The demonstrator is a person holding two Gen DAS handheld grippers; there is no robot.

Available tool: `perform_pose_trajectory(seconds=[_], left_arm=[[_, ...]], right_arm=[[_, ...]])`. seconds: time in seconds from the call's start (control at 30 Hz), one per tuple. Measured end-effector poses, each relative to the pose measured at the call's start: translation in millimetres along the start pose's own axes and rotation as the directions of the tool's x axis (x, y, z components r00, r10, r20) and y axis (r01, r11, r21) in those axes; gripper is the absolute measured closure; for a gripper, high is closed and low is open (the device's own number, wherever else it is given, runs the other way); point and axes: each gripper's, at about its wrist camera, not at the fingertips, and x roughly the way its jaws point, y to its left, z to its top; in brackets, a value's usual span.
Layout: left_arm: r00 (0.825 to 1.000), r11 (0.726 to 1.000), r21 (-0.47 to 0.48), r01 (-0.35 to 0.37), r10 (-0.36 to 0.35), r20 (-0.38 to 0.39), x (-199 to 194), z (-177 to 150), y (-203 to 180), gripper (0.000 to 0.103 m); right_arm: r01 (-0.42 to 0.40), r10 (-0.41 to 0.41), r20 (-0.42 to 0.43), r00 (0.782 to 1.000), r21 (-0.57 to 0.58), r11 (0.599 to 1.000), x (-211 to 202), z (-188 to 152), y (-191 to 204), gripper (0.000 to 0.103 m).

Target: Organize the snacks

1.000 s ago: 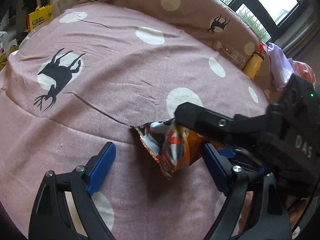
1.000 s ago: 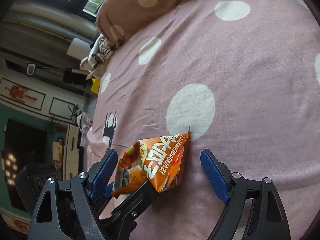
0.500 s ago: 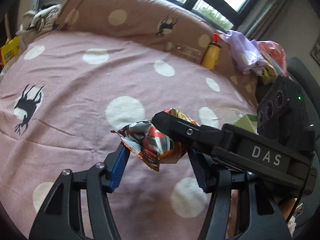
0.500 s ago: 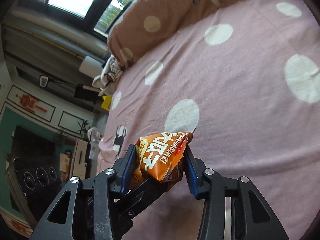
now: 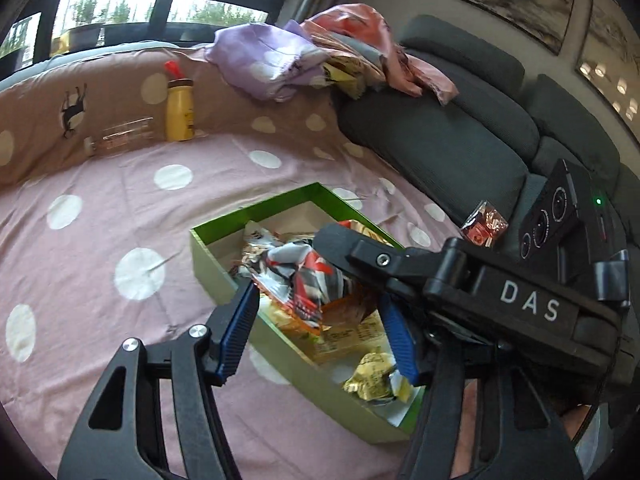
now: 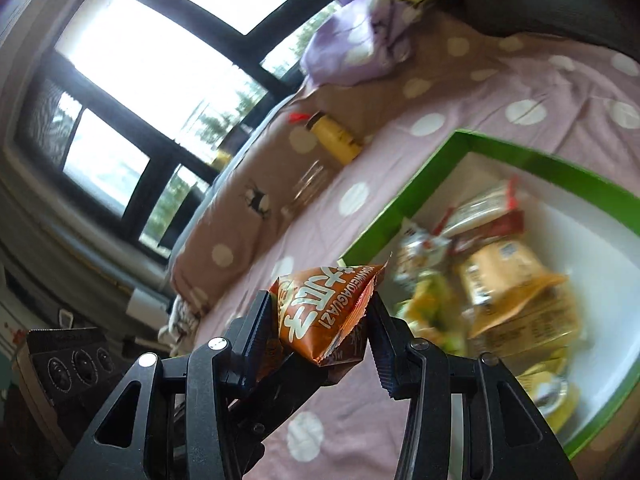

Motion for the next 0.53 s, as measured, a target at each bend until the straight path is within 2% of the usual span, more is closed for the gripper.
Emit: perform_pose_trajectory(seconds=[0.13, 0.2, 0.3, 0.37, 0.53], left_arm=[[0.998, 0.998, 0.044, -0.042, 0.044, -0.046, 32, 1, -21, 0.030], [0.997, 0.997, 0.057, -0.052, 0.055, -0.059, 39, 0, -26, 0.019], [0.996, 0.996, 0.060, -0.066, 0.069, -0.056, 41, -3, -28, 0.010], [0.996, 0.996, 0.050, -0.069, 0.072, -0.061, 43, -3, -26, 0.009], [0.993, 0.994, 0.049, -0.094, 0.097, -0.070, 42, -10, -26, 0.005]], right_arm=[[0.170, -0.175, 0.059, 0.983, 0.081, 0.982, -13, 13, -34, 0.047], [0.230, -0.237, 0.056, 0.970, 0.109, 0.967, -17, 16, -44, 0.038], [0.271, -0.281, 0.072, 0.957, 0.123, 0.955, -24, 21, -52, 0.031], [0.292, -0.302, 0.074, 0.951, 0.117, 0.949, -30, 18, -52, 0.024], [0.344, -0.352, 0.072, 0.933, 0.101, 0.933, -34, 13, -46, 0.022]])
